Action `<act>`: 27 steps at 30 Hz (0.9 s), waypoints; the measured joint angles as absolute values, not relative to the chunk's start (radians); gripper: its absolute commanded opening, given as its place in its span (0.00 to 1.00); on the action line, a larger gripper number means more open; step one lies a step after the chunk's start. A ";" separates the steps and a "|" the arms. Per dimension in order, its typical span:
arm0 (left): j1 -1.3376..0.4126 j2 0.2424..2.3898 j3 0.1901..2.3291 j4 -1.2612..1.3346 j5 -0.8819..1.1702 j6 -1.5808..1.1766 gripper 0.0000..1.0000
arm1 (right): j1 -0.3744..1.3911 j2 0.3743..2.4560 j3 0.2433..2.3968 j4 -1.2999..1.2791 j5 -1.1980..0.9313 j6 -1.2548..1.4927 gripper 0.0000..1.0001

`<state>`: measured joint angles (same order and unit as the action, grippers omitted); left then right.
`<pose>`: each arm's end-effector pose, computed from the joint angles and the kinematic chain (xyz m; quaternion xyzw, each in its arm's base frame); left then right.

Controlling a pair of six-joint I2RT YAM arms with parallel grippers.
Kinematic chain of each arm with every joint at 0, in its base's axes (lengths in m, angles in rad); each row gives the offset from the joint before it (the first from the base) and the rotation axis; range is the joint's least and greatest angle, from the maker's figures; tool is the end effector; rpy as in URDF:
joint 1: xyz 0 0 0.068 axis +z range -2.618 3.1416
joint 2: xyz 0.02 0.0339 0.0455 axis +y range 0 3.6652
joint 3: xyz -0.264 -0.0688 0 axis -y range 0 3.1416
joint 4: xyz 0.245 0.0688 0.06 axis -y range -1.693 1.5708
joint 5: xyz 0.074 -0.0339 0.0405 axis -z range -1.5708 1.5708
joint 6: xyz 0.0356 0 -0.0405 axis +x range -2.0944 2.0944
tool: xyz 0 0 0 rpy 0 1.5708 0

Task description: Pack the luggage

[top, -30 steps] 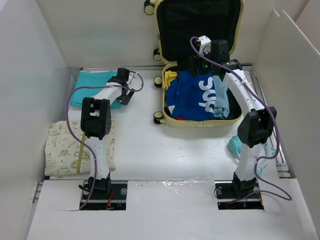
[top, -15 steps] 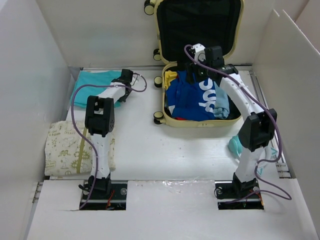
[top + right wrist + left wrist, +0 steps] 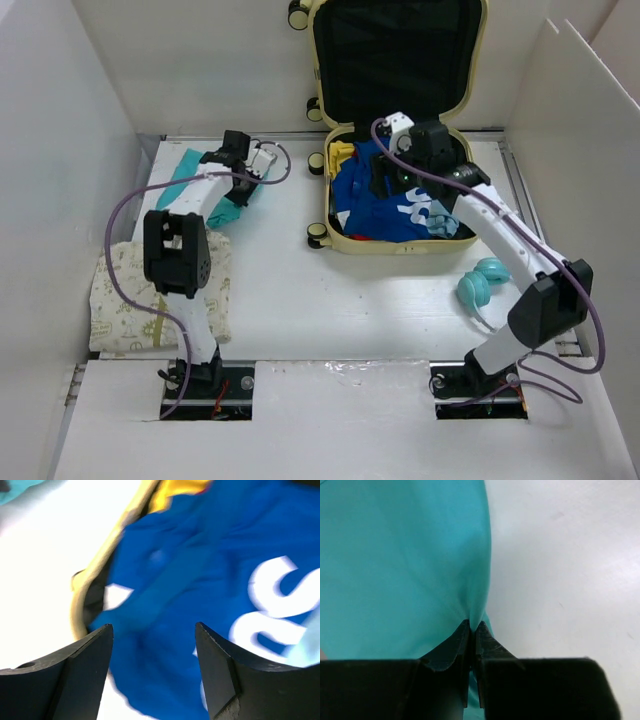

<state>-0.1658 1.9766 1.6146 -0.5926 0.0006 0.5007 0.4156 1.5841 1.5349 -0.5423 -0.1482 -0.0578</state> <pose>0.4319 -0.0723 0.2360 0.3118 0.9005 0.0503 0.2991 0.3289 0.1509 0.3645 -0.2402 0.8474 0.1478 0.4499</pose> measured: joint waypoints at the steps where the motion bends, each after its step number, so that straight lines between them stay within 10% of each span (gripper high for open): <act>1: -0.167 1.939 1.594 -0.608 0.021 0.495 0.00 | 0.439 1.564 1.504 -0.531 -0.147 -0.039 0.71; 27: -0.228 1.472 1.118 -0.630 0.369 0.407 0.00 | 0.906 1.818 1.312 -0.148 0.089 1.245 0.88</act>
<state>-0.2283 1.4719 1.1183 -0.6304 0.3695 0.4068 0.9062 1.8175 1.3125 -0.1482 0.0895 1.2453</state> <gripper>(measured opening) 0.021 0.858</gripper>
